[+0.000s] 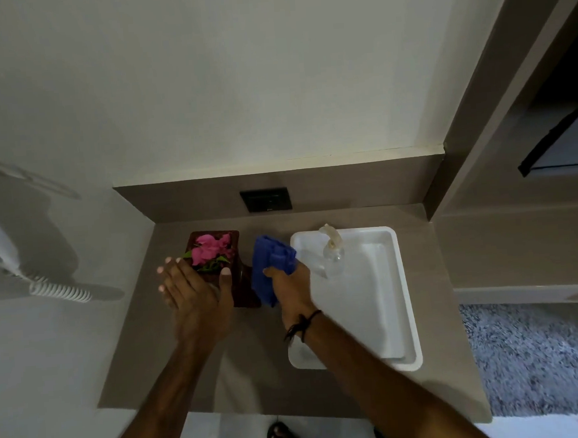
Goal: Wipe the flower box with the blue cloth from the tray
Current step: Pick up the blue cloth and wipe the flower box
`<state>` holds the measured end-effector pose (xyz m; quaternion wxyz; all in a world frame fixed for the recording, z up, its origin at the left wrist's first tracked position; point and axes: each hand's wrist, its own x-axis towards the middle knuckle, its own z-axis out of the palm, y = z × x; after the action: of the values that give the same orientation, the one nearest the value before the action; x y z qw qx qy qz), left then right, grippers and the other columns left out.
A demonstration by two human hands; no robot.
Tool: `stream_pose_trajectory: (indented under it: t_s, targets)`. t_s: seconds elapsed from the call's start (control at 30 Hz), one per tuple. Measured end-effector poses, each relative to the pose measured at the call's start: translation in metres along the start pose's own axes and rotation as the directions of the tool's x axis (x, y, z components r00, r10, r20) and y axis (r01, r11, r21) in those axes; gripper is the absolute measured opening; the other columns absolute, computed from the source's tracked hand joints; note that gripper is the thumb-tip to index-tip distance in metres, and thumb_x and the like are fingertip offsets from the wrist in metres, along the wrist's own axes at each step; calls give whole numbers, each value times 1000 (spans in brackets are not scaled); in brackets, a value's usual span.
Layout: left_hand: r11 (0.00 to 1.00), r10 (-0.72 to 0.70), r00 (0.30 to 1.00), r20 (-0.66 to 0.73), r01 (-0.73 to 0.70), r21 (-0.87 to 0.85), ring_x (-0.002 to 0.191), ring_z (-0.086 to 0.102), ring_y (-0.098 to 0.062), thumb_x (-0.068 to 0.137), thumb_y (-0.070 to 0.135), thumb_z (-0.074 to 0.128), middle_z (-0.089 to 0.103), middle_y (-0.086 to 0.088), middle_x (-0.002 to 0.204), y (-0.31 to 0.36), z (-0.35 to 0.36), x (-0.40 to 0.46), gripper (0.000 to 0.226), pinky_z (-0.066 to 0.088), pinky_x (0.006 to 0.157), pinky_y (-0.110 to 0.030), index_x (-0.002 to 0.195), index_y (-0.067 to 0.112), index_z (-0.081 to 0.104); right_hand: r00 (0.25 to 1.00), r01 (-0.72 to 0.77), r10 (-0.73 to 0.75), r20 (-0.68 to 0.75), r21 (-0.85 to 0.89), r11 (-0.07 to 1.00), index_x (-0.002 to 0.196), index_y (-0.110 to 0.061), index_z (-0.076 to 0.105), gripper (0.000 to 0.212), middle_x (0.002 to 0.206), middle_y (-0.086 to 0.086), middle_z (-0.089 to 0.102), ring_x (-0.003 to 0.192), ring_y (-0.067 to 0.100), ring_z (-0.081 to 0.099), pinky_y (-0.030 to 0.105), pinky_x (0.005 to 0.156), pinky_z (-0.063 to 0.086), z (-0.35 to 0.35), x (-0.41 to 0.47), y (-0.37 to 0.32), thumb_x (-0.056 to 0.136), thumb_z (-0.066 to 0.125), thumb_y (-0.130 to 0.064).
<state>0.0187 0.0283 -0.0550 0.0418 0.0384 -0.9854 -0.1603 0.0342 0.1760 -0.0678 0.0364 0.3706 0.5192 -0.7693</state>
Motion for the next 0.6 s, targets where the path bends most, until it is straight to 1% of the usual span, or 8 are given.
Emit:
stream_pose_trajectory:
  t_s: [0.07, 0.13, 0.2, 0.23, 0.3, 0.37, 0.47, 0.6]
  targets:
    - [1000, -5, 1000, 3, 5, 1, 155, -2, -37, 88, 68, 24, 5, -25, 166, 0, 0, 0, 99, -1, 123, -51, 155, -2, 6, 990, 119, -109, 89, -106, 987, 84, -36, 64, 19, 104, 4, 74, 86, 13, 70, 32, 77, 62, 14, -4, 8, 91, 64, -18]
    - [1000, -8, 1000, 28, 8, -1, 155, -7, -35, 88, 71, 19, 1, -23, 167, -1, -1, 1, 100, -5, 124, -48, 155, -1, 1, 948, 244, -203, 244, -150, 958, 98, -50, 67, 29, 102, -15, 73, 87, -3, 68, 18, 75, 59, 25, -10, 24, 96, 58, -23]
    - [1000, -10, 999, 52, 10, 5, 155, -10, -34, 87, 72, 17, -2, -23, 167, -3, 0, 4, 101, -7, 123, -46, 155, 0, -3, 906, 331, -240, 350, -230, 915, 134, -46, 53, 43, 109, -21, 69, 99, -2, 66, 24, 90, 57, 30, -12, 47, 99, 54, -22]
    - [1000, -13, 998, 58, 12, 12, 155, -10, -33, 88, 71, 18, -3, -22, 167, -3, 1, 4, 100, -7, 124, -46, 155, 0, -4, 894, 362, -241, 378, -293, 885, 147, -34, 43, 52, 120, -12, 67, 109, 7, 65, 30, 98, 54, 29, -11, 58, 100, 53, -15]
    - [1000, -19, 998, 62, 18, 21, 155, -10, -33, 88, 70, 20, -3, -21, 167, -4, 2, 6, 99, -7, 124, -46, 155, 2, -5, 892, 395, -231, 388, -420, 817, 157, -19, 24, 67, 145, 10, 53, 131, 26, 54, 37, 110, 44, 25, -3, 69, 98, 50, -2]
    - [999, -23, 997, 73, 21, 25, 155, -11, -32, 87, 72, 19, -3, -21, 167, -5, 1, 5, 100, -7, 123, -45, 155, 2, -5, 909, 365, -198, 366, -476, 800, 157, -13, 20, 65, 155, 16, 41, 141, 32, 42, 40, 116, 37, 21, 7, 69, 99, 47, -2]
    - [999, -17, 996, 92, 14, 32, 155, -11, -34, 87, 73, 18, -3, -22, 167, -3, -2, 5, 102, -8, 123, -46, 155, 1, -5, 927, 308, -195, 321, -356, 882, 154, -16, 33, 49, 144, 12, 54, 132, 23, 54, 41, 114, 43, 26, 14, 60, 105, 39, -9]
    - [1000, -15, 993, 115, 13, 20, 154, -14, -31, 89, 70, 21, -7, -20, 167, 1, -7, 4, 98, -9, 124, -45, 155, 2, -7, 893, 394, -272, 360, -330, 858, 158, -27, 21, 60, 138, -6, 57, 123, 0, 57, 27, 107, 49, 34, -5, 76, 103, 45, -18]
